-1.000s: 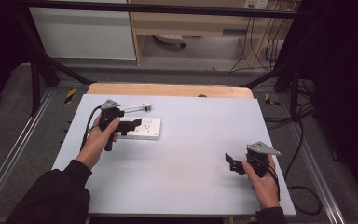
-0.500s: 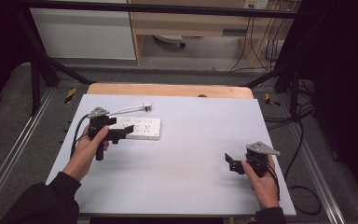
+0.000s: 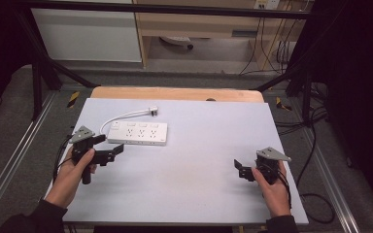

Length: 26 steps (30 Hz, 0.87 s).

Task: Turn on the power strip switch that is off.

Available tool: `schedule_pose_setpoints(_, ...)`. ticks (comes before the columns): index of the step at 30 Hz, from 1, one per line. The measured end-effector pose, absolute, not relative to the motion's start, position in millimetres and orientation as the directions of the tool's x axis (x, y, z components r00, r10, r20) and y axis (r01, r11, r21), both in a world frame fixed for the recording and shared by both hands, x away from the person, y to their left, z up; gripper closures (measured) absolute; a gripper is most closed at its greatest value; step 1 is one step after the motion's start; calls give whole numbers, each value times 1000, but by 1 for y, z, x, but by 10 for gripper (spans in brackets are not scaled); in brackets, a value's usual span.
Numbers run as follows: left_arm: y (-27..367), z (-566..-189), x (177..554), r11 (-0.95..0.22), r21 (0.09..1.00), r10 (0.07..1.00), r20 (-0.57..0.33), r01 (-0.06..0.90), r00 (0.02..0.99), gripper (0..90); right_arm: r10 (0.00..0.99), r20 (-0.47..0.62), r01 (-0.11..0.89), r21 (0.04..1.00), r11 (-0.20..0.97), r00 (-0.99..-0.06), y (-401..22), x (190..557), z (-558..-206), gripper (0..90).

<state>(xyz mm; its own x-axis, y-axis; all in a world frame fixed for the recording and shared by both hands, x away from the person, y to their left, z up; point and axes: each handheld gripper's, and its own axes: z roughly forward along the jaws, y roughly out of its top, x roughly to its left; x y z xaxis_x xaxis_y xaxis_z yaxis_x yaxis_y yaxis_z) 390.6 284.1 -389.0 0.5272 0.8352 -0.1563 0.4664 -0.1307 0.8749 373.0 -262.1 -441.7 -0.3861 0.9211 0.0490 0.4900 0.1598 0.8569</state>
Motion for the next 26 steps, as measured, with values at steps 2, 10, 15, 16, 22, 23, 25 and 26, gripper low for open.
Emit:
schedule_pose_setpoints(2,290,-390,384,-128,876,838,-155,465,523,100,921,48,491,856,161,-386,-262,373,-442,27)
schedule_pose_setpoints(10,320,-393,363,-89,885,861,-163,457,482,99,923,48,493,855,159,-381,-263,375,-443,26)
schedule_pose_setpoints(15,327,-409,346,-112,872,867,-149,476,476,99,924,43,493,855,163,-379,-263,375,-443,26)
schedule_pose_setpoints(16,327,-413,342,-116,871,867,-146,478,477,99,925,43,494,854,162,-378,-263,375,-443,26)
schedule_pose_setpoints(22,334,-430,322,-155,856,863,-125,493,489,97,927,37,498,851,166,-373,-263,375,-444,26)
schedule_pose_setpoints(23,337,-430,319,-150,858,864,-127,491,487,100,928,39,501,850,164,-370,-263,375,-444,25)
schedule_pose_setpoints(25,340,-431,316,-140,858,864,-138,494,484,96,931,27,506,845,174,-365,-264,376,-445,23)
schedule_pose_setpoints(26,339,-432,316,-144,852,863,-141,503,485,96,934,16,515,838,181,-356,-263,377,-446,21)
